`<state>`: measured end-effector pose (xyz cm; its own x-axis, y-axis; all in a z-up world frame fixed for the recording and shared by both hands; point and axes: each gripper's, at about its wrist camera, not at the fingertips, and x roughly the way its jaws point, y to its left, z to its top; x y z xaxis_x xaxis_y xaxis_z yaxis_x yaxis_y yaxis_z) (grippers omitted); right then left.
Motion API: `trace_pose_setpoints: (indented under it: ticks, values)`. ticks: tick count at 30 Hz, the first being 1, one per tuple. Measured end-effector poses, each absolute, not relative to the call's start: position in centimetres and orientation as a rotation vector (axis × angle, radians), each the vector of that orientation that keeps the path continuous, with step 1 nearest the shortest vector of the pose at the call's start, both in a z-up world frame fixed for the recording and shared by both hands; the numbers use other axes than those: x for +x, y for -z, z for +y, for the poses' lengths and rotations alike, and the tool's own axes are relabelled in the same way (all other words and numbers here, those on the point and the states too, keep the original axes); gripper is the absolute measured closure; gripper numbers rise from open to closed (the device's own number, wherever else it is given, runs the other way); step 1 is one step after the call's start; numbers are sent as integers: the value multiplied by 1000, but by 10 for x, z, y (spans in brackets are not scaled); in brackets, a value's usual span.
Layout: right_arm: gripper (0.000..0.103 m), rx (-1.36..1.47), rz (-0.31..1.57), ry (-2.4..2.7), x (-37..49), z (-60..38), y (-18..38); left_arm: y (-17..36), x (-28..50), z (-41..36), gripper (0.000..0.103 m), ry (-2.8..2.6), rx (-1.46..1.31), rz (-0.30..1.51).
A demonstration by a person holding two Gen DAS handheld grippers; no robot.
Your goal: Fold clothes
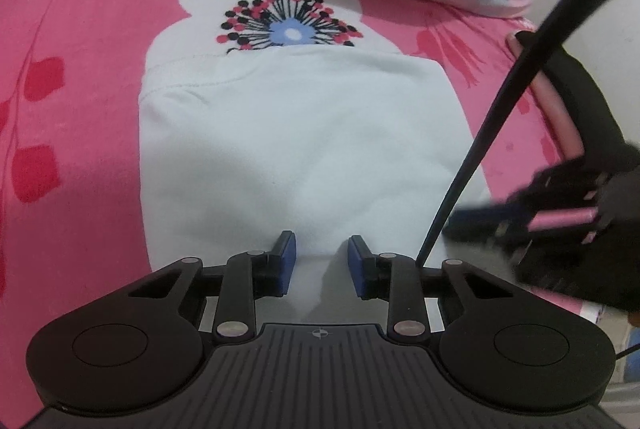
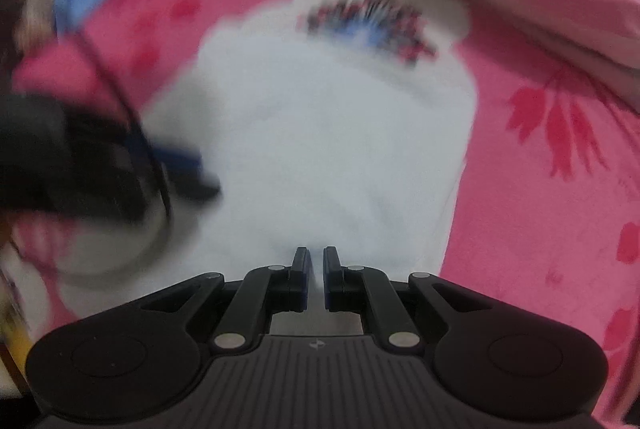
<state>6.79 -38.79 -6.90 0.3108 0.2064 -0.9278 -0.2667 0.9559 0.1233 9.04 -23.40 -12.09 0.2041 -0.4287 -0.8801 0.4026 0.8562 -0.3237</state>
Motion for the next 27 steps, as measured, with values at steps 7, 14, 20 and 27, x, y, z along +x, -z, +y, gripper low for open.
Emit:
trace_pose_setpoints:
  ticks: [7,14,20,27]
  values:
    - [96,-94,1200,-276,89,-383,93,124,98,-240,73,554,-11,1278]
    - [96,-92,1148,-253,105,-381,77,125,102,-243,73,539,8,1300]
    - [96,-118,1159,-257,117,-376,97,126,104,-244,72,534,12,1303]
    - [96,-98,1156,-252,115,-378,99,128,106,-244,72,540,19,1307]
